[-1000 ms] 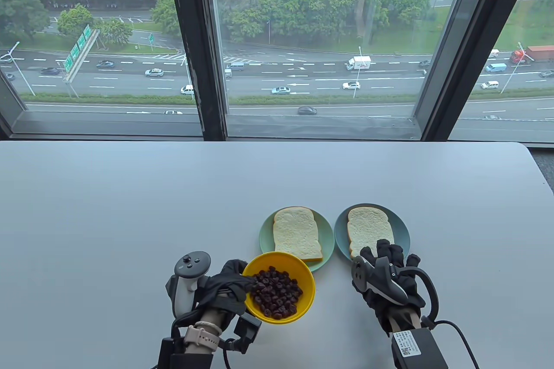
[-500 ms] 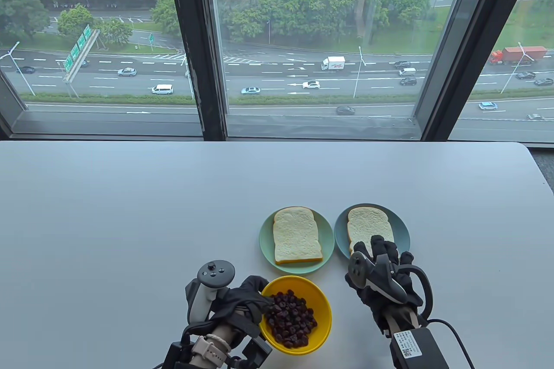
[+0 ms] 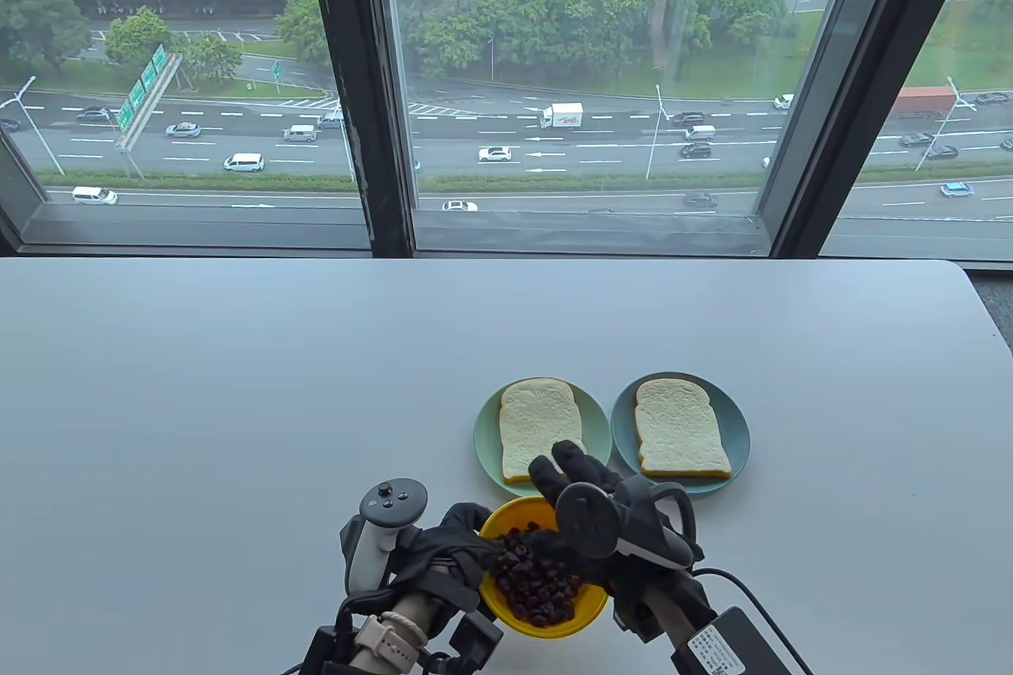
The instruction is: Sprinkle cranberries onto toast
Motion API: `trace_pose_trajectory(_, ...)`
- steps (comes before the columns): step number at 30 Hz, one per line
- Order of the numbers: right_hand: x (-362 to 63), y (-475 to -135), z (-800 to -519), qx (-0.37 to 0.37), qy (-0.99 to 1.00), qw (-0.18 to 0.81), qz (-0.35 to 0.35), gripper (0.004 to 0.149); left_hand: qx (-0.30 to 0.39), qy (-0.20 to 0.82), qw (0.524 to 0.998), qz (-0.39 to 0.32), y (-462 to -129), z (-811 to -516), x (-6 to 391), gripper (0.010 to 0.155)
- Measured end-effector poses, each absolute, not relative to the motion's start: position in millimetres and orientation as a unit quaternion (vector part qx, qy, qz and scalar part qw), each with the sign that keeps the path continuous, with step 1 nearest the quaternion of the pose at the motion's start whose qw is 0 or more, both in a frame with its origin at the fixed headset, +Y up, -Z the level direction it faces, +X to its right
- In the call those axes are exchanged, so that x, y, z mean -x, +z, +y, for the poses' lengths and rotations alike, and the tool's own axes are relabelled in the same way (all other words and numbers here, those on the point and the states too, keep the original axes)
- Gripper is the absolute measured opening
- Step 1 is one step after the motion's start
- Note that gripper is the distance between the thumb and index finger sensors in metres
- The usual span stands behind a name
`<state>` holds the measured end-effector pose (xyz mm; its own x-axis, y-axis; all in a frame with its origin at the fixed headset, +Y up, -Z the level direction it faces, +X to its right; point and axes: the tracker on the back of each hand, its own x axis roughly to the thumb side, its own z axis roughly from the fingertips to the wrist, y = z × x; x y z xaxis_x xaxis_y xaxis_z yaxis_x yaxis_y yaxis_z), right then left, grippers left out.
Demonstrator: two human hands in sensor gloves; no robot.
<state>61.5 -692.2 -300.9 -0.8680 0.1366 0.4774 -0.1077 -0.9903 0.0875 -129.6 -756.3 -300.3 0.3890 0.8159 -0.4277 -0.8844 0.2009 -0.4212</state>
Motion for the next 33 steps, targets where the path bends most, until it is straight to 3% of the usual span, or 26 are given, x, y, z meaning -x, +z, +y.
trace_pose_trajectory(5,-25,-280,-701,-0.324,0.945,-0.014,0.043,0.082,0.306,0.566,0.764,0.055,-300,-754,132,0.056)
trace_pose_trajectory(8,-20,-277,-702,-0.321,0.945,-0.053,0.045,0.084,0.309,0.575,0.755,0.063,-299,-756,134,0.056)
trace_pose_trajectory(13,-27,-283,-703,-0.312,0.948,-0.03,0.059,0.082,0.318,0.602,0.729,0.069,-297,-757,131,0.056)
trace_pose_trajectory(24,-25,-288,-706,-0.289,0.95,-0.065,0.097,0.079,0.316,0.615,0.721,0.058,-294,-759,127,0.056)
trace_pose_trajectory(31,-7,-304,-712,-0.273,0.952,-0.083,0.111,0.063,0.311,0.637,0.702,0.07,-294,-763,137,0.056)
trace_pose_trajectory(33,-3,-308,-716,-0.29,0.95,-0.085,0.08,0.058,0.311,0.639,0.7,0.077,-295,-764,137,0.056)
